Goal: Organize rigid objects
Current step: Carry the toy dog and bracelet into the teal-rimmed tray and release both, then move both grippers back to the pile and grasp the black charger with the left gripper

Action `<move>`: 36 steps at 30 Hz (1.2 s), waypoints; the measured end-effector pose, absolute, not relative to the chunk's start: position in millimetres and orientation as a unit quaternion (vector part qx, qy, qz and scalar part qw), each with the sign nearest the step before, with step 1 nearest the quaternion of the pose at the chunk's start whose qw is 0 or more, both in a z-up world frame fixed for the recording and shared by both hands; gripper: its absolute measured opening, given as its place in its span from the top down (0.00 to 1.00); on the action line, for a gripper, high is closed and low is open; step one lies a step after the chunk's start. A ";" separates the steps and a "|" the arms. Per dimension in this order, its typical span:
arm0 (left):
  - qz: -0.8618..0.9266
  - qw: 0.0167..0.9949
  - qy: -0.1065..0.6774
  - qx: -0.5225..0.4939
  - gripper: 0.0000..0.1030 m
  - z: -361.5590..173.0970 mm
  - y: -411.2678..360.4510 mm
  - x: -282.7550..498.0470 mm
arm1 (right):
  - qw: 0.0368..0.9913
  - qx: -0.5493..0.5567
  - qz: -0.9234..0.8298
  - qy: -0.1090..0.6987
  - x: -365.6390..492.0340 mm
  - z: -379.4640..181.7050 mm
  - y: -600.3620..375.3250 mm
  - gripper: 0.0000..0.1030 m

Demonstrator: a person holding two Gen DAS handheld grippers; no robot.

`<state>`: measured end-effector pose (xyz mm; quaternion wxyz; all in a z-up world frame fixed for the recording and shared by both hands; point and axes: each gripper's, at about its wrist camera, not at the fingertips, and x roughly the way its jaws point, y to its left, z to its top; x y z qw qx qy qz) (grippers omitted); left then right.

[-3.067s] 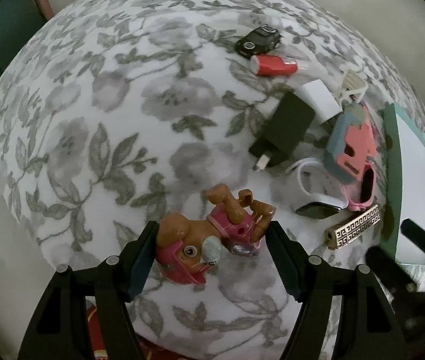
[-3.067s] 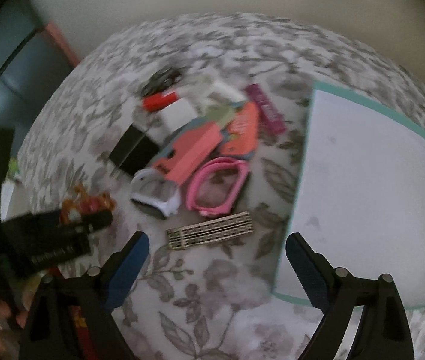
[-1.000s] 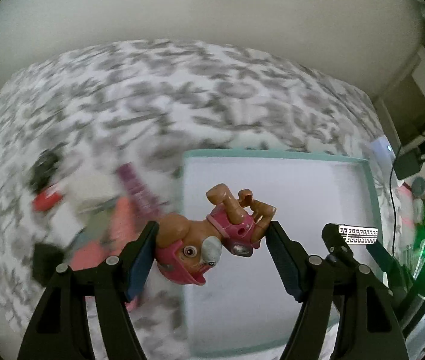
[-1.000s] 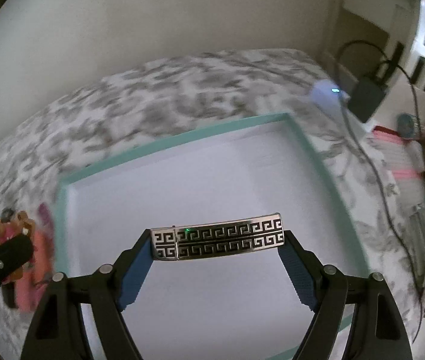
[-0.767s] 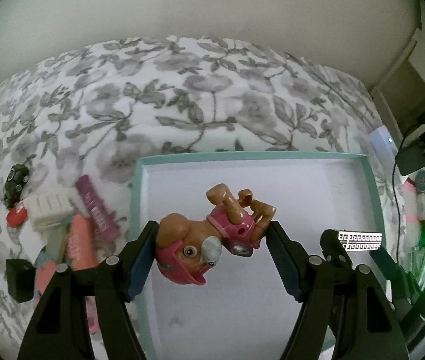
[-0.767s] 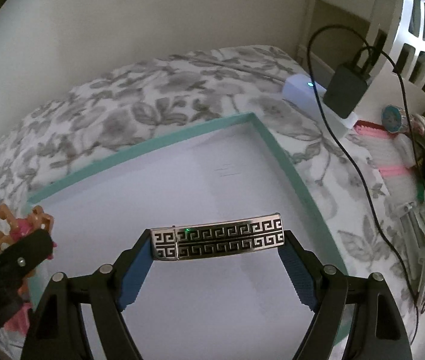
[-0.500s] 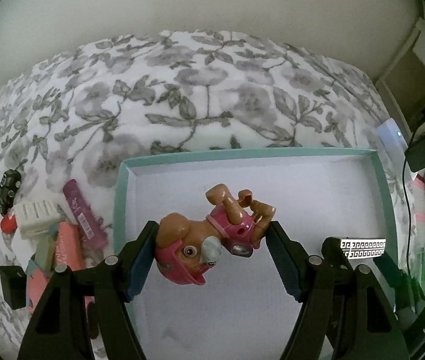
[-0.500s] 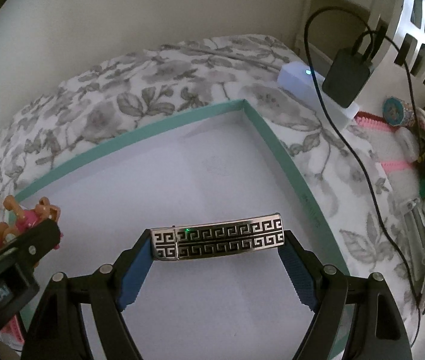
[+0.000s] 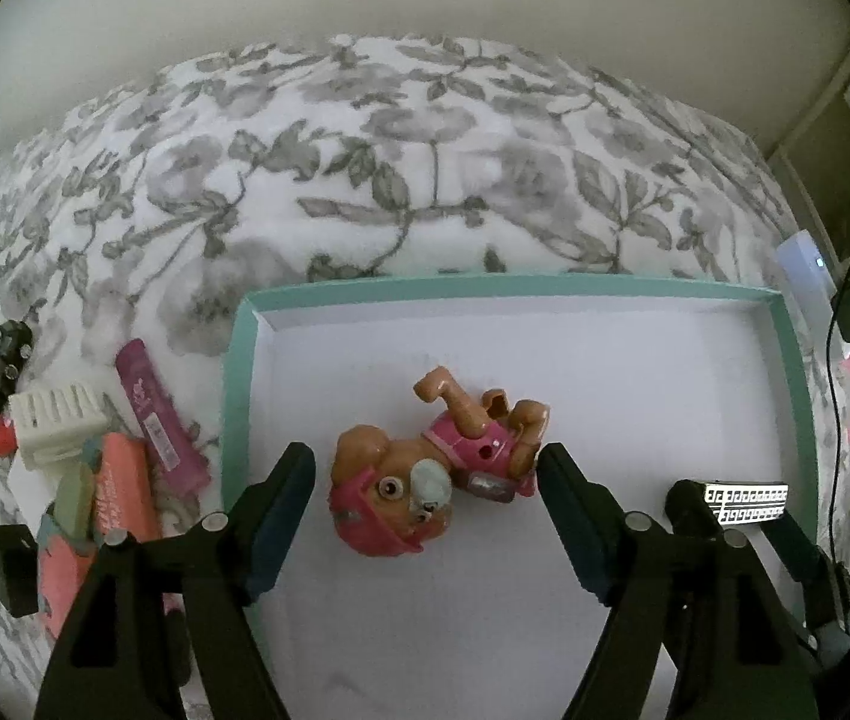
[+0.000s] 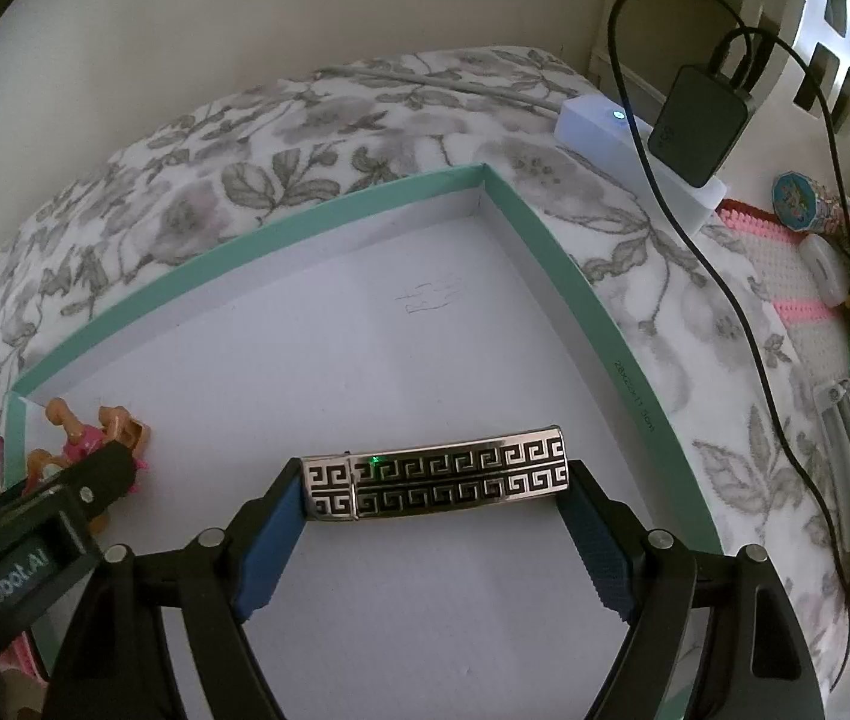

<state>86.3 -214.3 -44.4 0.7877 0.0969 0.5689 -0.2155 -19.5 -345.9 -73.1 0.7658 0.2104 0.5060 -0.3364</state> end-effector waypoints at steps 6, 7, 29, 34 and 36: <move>-0.218 0.806 0.545 0.077 0.08 -20.0 -204.5 87.4 | 0.774 0.212 -0.337 0.492 -22.9 -59.5 -344.8 0.17; -0.215 0.810 0.541 0.077 0.06 -17.2 -202.9 87.4 | 0.777 0.209 -0.337 0.490 -23.1 -56.5 -343.3 0.17; -0.181 0.860 0.473 0.061 0.05 23.0 -159.3 91.4 | 0.806 0.211 -0.315 0.455 -23.2 -30.4 -330.3 0.00; -0.182 0.885 0.428 0.027 0.04 56.7 -131.7 88.7 | 0.832 0.205 -0.303 0.418 -26.3 -1.5 -316.3 0.00; -0.177 0.893 0.413 0.019 0.02 71.0 -116.5 87.6 | 0.844 0.199 -0.290 0.406 -24.8 9.5 -307.1 0.00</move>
